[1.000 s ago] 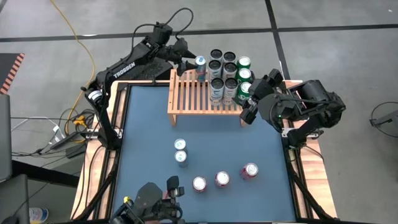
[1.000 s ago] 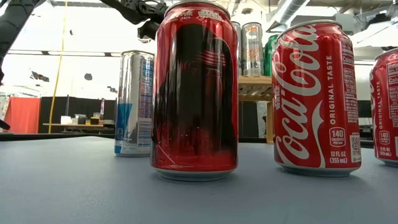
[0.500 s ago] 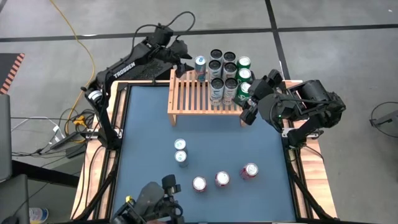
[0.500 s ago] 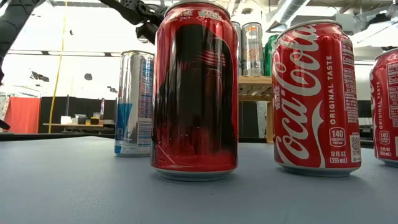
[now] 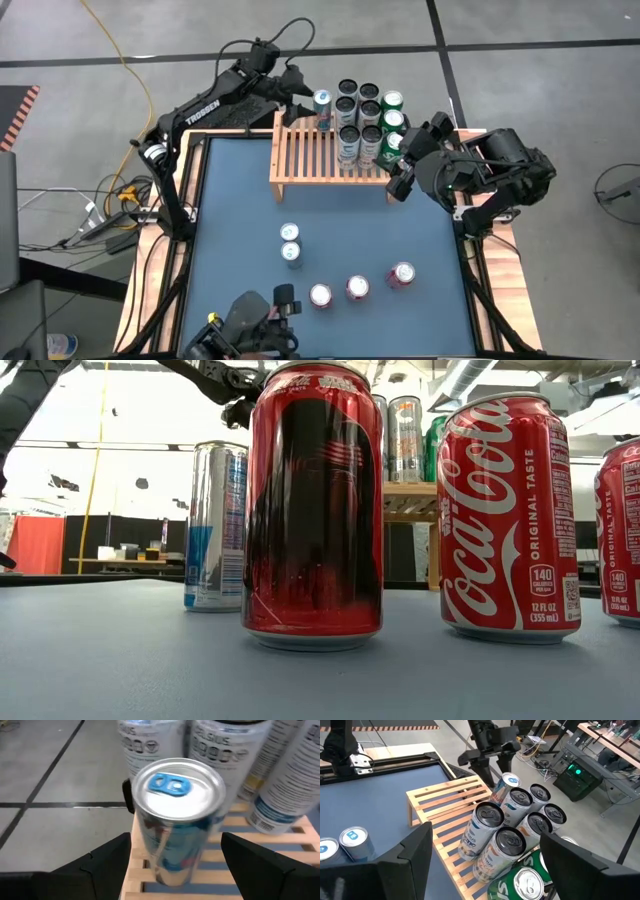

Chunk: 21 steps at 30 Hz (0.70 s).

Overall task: Place canned beverage on shelf
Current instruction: Put the top left blue soda can on the shelf

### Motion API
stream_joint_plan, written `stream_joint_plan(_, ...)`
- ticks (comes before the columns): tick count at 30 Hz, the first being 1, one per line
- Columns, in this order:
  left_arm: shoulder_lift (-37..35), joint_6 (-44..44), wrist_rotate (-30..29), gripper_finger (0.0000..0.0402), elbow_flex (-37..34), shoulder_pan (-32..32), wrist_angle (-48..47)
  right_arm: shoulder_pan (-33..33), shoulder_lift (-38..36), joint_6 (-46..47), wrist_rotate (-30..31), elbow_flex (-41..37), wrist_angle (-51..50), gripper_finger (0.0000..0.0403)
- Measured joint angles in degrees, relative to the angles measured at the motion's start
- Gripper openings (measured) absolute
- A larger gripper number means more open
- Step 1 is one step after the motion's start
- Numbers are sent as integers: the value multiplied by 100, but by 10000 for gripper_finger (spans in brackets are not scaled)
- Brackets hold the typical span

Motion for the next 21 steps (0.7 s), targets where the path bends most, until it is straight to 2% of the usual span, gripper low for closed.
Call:
stream_joint_plan(11, 22, -237, 135, 298, 0, -87, 162, 0, 0, 15, -2, 1, 0, 314)
stream_joint_plan(17, 22, -288, -293, 289, 0, -229, 128, 1, -1, 14, -4, 1, 0, 314)
stream_joint_plan(21, 22, -452, -841, 277, 0, -329, 24, 0, -1, 126, -5, 1, 0, 314)
